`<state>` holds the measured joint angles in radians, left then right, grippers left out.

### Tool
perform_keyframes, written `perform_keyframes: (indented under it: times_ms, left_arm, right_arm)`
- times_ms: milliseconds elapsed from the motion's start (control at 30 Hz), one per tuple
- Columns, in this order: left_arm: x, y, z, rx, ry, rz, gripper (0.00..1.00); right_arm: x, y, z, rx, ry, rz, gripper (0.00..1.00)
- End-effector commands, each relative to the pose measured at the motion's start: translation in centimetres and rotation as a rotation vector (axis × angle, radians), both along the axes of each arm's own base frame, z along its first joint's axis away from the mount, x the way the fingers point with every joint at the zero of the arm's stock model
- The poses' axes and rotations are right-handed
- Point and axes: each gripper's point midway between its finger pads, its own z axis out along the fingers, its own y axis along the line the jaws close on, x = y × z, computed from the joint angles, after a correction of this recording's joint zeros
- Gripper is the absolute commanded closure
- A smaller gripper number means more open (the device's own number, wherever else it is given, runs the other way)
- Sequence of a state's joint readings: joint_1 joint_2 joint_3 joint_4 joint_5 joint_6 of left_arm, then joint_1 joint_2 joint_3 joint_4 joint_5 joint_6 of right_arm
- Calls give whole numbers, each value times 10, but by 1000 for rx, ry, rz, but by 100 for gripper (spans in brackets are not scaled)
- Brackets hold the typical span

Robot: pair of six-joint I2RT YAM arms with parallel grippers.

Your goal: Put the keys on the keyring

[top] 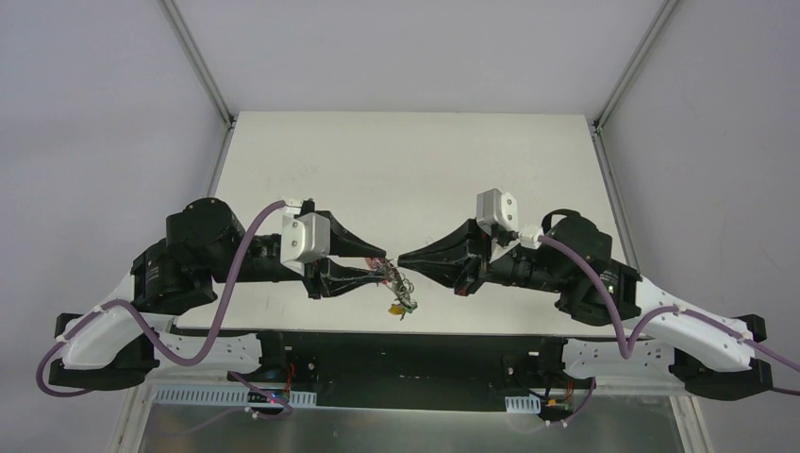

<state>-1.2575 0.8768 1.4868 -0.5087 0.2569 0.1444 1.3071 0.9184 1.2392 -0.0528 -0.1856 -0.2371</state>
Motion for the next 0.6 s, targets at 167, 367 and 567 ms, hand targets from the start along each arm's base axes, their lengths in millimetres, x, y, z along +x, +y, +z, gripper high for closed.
perform_keyframes:
  times_ms: [167,367,567]
  left_arm:
    - [2,1,17,-79,-4,22,70]
    - [1,-5,18,-80,1,6,73]
    - [0,-9,19,-80,2,-4,76]
  right_arm:
    - [-5,-18,58,232,-69,-5,100]
    - [-5,-17,58,239,-79,-4,100]
    - [-4,-14,58,237,-86,-11,100]
